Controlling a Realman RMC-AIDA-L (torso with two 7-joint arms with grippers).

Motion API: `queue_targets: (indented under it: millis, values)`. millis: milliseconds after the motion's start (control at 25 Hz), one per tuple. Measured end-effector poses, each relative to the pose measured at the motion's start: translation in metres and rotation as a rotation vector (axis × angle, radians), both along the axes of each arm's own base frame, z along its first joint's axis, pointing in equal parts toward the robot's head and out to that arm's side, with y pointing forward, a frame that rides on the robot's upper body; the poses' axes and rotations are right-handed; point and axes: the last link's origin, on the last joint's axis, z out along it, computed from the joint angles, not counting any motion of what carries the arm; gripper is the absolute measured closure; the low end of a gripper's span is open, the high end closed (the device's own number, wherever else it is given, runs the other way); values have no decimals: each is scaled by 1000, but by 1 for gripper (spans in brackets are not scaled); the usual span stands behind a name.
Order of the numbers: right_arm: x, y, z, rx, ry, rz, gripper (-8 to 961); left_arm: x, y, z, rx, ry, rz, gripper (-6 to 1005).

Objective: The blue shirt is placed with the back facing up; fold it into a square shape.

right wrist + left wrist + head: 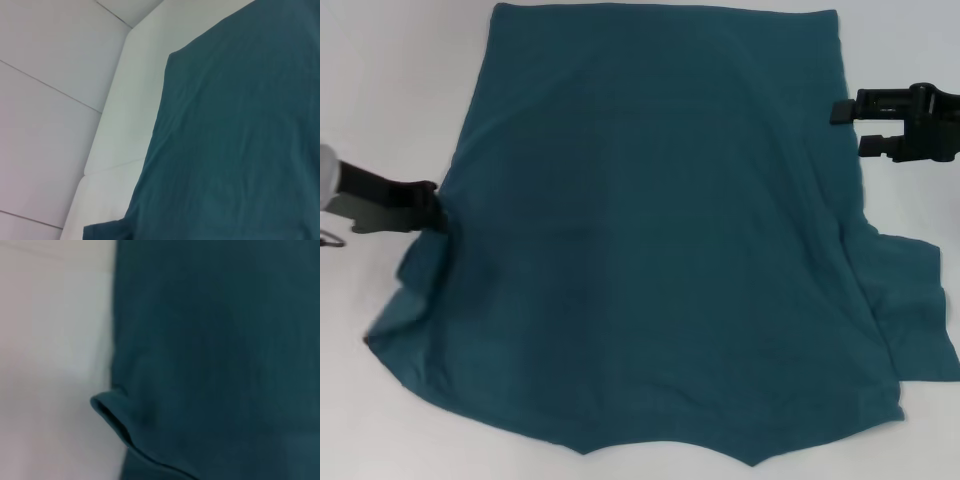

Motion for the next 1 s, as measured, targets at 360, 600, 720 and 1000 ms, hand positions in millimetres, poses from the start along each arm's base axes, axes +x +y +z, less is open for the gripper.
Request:
queue_targets:
  millis: [360,600,720,1000]
  values:
    - [0,0,-1,-3,1,0,107,24,18,-26,17,-55,1,992]
    - [-1,0,-2,-2,1,1,108,29,24,-41,27,-107,-13,992]
    - [-1,1,-2,-2,-1,2,108,32,23,-43,28,-139,-43,989]
    - [1,0,-2,1,-4,-1,110,27,21,-41,21,-150,-107,957]
